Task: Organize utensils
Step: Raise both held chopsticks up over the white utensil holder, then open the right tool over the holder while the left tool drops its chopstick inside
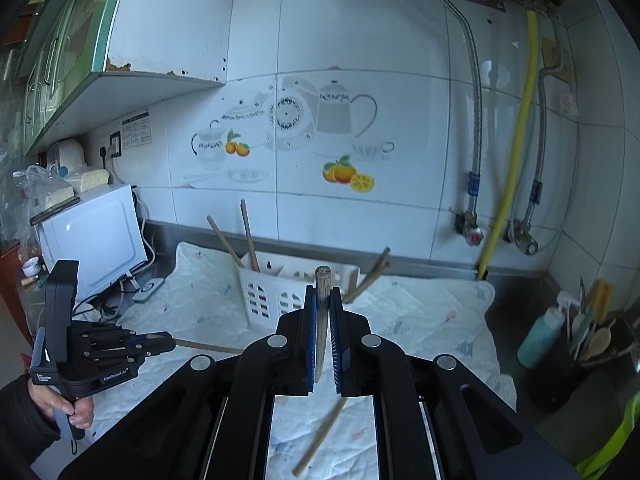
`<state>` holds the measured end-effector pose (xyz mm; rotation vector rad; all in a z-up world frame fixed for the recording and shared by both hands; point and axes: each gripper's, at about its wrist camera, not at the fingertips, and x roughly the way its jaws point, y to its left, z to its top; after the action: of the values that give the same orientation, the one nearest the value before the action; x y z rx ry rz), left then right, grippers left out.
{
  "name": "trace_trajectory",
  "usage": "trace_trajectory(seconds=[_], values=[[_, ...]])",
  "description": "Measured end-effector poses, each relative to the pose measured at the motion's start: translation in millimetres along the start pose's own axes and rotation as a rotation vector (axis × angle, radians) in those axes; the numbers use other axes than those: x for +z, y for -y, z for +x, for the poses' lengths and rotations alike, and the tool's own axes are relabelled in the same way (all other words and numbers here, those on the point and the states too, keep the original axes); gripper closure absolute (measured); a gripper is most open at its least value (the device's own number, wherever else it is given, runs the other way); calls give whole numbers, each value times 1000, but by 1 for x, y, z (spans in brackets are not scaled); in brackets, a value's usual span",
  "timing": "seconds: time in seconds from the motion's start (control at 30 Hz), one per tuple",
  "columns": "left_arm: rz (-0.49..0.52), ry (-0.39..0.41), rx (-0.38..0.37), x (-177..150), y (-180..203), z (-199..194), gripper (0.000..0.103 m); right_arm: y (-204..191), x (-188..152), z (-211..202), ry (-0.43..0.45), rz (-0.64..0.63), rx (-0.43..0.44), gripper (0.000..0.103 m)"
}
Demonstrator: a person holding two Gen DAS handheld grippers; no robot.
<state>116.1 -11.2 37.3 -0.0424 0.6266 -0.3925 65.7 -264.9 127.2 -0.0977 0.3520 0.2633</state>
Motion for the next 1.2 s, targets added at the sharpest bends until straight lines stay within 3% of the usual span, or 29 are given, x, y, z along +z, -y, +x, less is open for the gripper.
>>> trace_trajectory(seconds=[0.3, 0.47, 0.87, 1.2], values=[[59, 40, 17, 45, 7, -1, 98, 7, 64, 33, 41, -22, 4, 96], [89, 55, 13, 62, 11, -5, 98, 13, 82, 64, 30, -10, -28, 96], [137, 168, 16, 113, 26, -37, 98, 28, 61, 148, -111, 57, -26, 96], [164, 345, 55, 187, 40, -54, 98, 29, 56, 117, -53, 3, -63, 81]])
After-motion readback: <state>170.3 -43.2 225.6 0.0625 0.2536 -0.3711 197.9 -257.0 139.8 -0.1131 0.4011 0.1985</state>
